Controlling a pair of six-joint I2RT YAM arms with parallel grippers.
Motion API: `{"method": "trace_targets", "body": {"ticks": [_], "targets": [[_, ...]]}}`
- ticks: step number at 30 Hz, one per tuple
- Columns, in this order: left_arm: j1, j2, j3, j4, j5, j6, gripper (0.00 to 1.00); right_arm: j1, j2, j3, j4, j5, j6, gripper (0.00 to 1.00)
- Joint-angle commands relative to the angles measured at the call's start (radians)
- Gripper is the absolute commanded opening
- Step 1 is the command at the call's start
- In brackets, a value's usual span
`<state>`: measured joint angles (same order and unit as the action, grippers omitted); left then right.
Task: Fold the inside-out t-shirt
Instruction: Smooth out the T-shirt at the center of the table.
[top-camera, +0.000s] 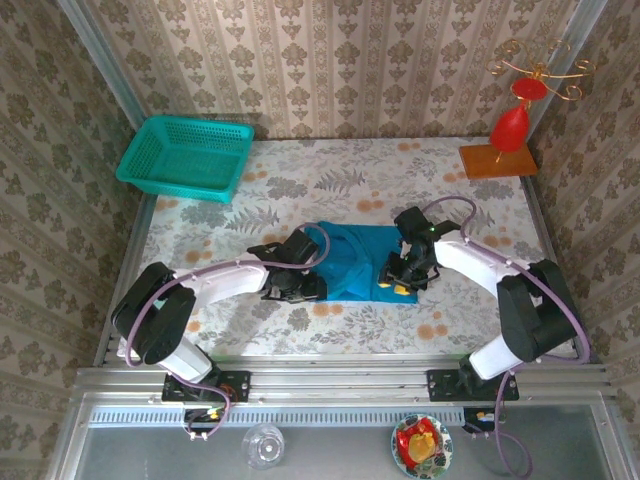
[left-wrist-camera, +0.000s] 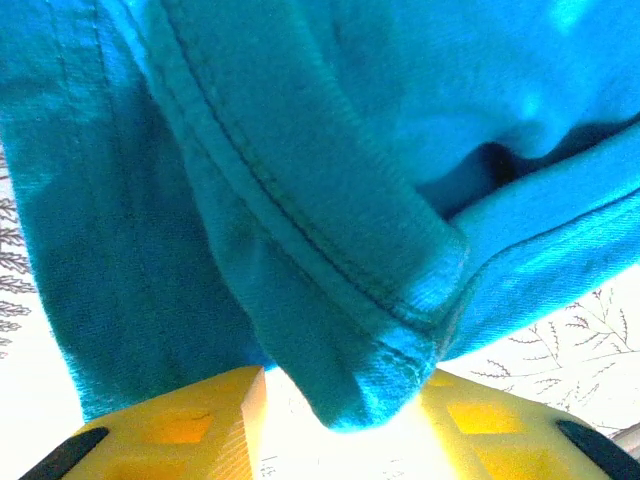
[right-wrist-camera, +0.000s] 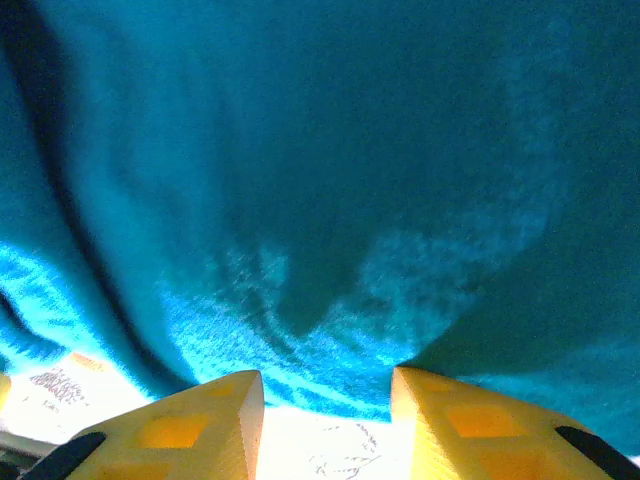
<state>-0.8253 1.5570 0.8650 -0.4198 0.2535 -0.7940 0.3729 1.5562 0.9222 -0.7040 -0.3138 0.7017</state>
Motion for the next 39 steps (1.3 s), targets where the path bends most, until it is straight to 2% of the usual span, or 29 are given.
{"method": "trace_targets", "body": {"ticks": [1, 10, 15, 17, 25, 33, 39], "targets": [[-0.005, 0.016, 0.016, -0.001, 0.013, -0.028, 0.38, -0.012, 0.017, -0.021, 0.009, 0.034, -0.024, 0.39], [-0.003, 0.055, 0.051, 0.015, 0.021, -0.010, 0.31, -0.020, 0.054, -0.058, 0.042, 0.036, -0.024, 0.38], [0.015, 0.030, 0.062, 0.003, 0.007, 0.013, 0.05, -0.040, 0.068, -0.081, 0.054, 0.054, -0.024, 0.37], [0.028, -0.001, 0.069, -0.020, 0.000, 0.033, 0.00, -0.049, 0.071, -0.088, 0.056, 0.063, -0.028, 0.37], [0.114, -0.118, 0.025, -0.125, 0.010, 0.082, 0.00, -0.075, 0.077, -0.089, 0.040, 0.085, -0.049, 0.36], [0.157, -0.045, -0.040, -0.110, 0.068, 0.120, 0.00, -0.075, 0.084, -0.074, 0.032, 0.073, -0.056, 0.35], [0.162, -0.008, -0.009, -0.116, 0.102, 0.140, 0.11, -0.075, 0.022, -0.053, 0.023, 0.022, -0.053, 0.37]]}}
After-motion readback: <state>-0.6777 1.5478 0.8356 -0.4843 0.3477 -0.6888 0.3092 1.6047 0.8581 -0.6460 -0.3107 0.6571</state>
